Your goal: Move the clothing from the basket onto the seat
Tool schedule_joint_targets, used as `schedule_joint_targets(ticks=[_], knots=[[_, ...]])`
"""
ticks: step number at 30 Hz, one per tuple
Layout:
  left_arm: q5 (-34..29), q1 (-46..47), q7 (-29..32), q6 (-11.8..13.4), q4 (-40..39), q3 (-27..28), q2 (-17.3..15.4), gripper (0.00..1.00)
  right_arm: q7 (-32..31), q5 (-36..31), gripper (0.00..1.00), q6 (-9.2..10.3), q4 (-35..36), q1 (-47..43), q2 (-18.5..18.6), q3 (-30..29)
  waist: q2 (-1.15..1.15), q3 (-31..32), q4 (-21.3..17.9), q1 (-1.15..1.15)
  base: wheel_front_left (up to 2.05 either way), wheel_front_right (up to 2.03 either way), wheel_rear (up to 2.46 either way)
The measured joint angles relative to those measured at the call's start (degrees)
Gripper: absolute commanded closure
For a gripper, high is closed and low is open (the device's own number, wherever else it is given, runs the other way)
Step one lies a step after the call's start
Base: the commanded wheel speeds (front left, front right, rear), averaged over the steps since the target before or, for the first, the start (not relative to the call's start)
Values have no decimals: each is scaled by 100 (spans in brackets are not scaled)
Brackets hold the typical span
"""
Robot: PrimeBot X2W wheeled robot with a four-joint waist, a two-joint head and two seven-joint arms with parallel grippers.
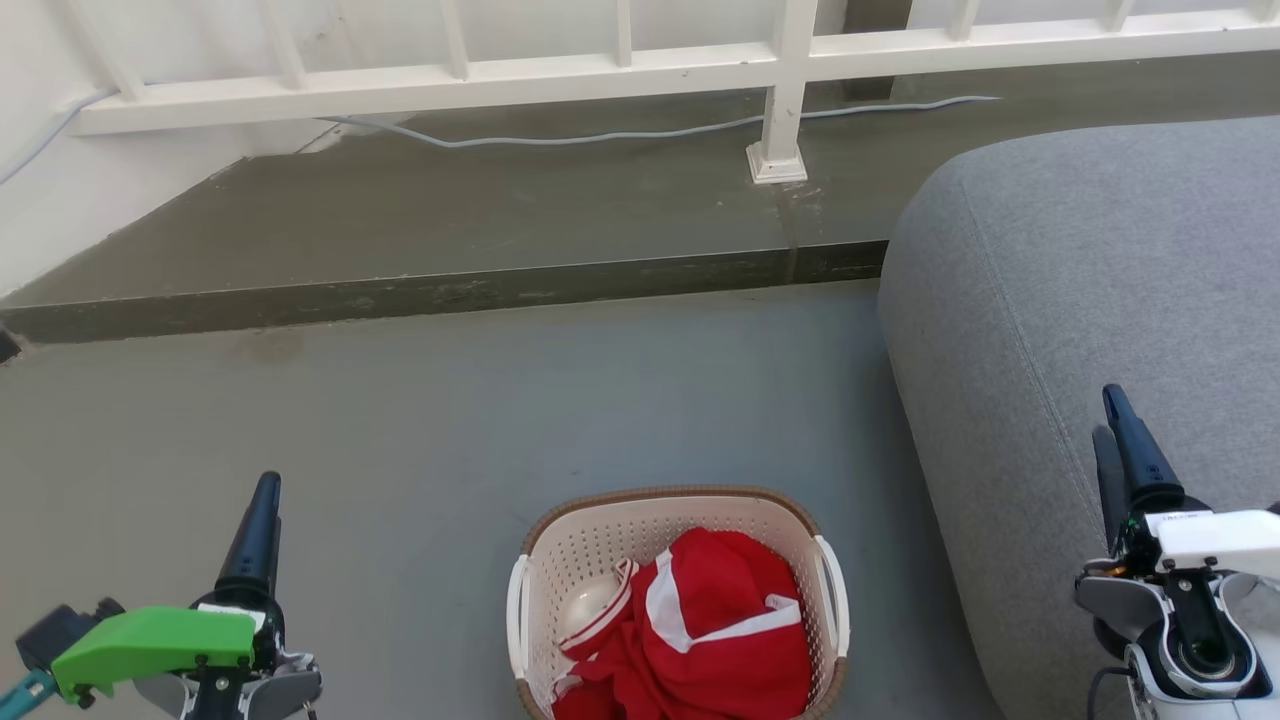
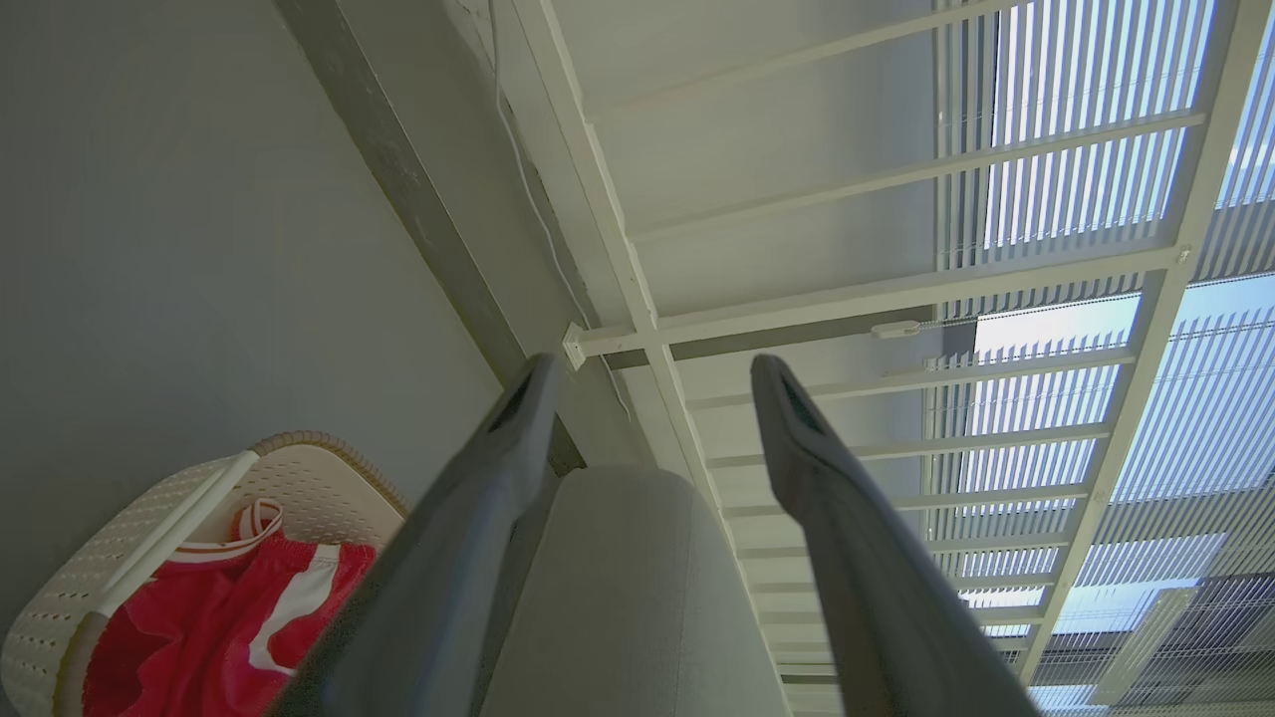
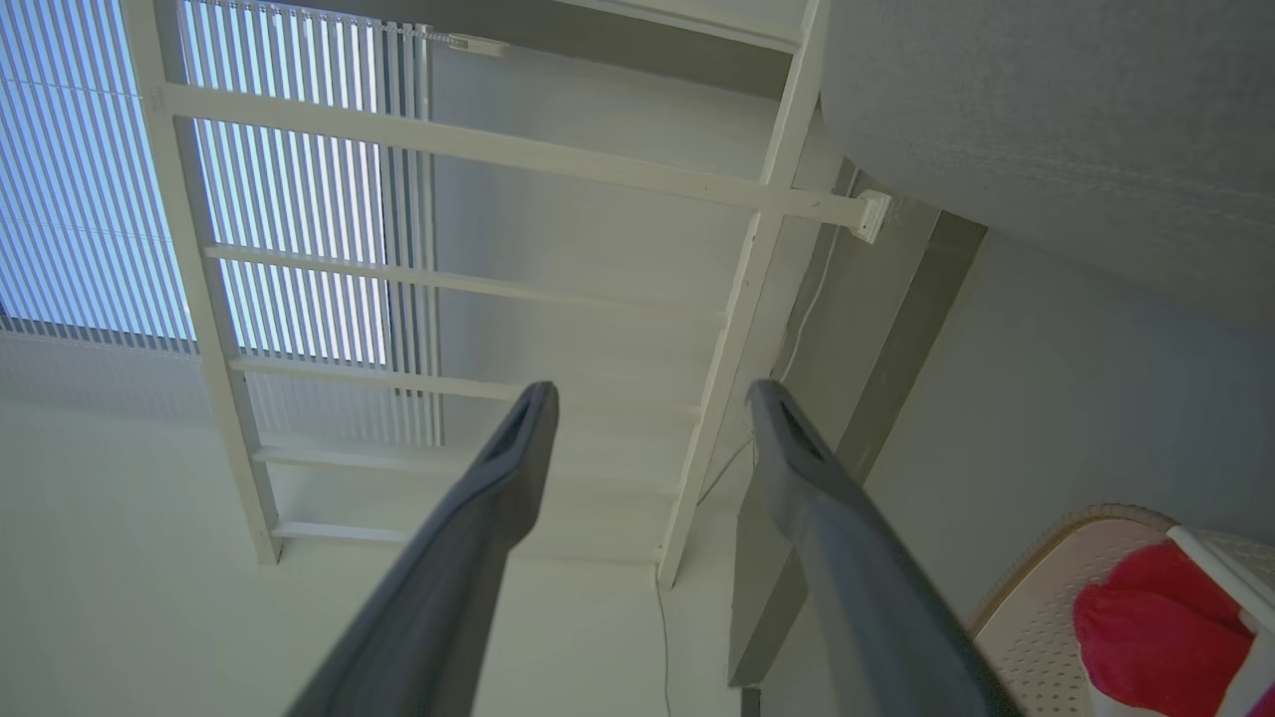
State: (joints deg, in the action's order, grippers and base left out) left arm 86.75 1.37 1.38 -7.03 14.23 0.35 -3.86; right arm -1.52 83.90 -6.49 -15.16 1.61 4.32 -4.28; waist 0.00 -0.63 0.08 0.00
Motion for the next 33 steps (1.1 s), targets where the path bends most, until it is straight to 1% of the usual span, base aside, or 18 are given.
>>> schedule_joint_targets(ticks=[5, 10, 13, 14, 15, 22, 31, 33], knots=[[-444, 79, -104, 0, -77, -113, -120, 0, 98, -523, 0, -1, 58, 52, 133, 134, 0, -13, 8, 0, 0, 0, 0], [-1054, 131, -203, 0, -174, -237, -247, 0, 196, -1096, 0, 4, 104, 67, 227, 278, 0, -15, 16, 0, 0, 0, 0], [-1399, 133, -253, 9, -214, -289, -301, 0, 235, -1404, 0, 60, 152, 98, 277, 354, 0, -8, 22, 0, 0, 0, 0], [-1616, 140, -296, 49, -247, -372, -325, 0, 261, -1613, 0, 114, 179, 143, 308, 416, 0, -5, 25, 0, 0, 0, 0], [-1745, 146, -302, 52, -274, -414, -335, 0, 290, -1734, 0, 116, 213, 152, 316, 445, 0, -3, 27, 0, 0, 0, 0], [-2480, 244, -445, 163, -526, -592, -405, 0, 425, -2450, 0, 297, 359, 153, 389, 603, 0, 9, 50, 0, 0, 0, 0], [-3420, 248, -611, 302, -753, -853, -461, 0, 594, -3325, 0, 425, 452, 153, 500, 865, 0, 8, 63, 0, 0, 0, 0], [-3590, 248, -648, 312, -783, -920, -487, 0, 639, -3524, 0, 508, 470, 153, 514, 916, 0, 6, 65, 0, 0, 0, 0]])
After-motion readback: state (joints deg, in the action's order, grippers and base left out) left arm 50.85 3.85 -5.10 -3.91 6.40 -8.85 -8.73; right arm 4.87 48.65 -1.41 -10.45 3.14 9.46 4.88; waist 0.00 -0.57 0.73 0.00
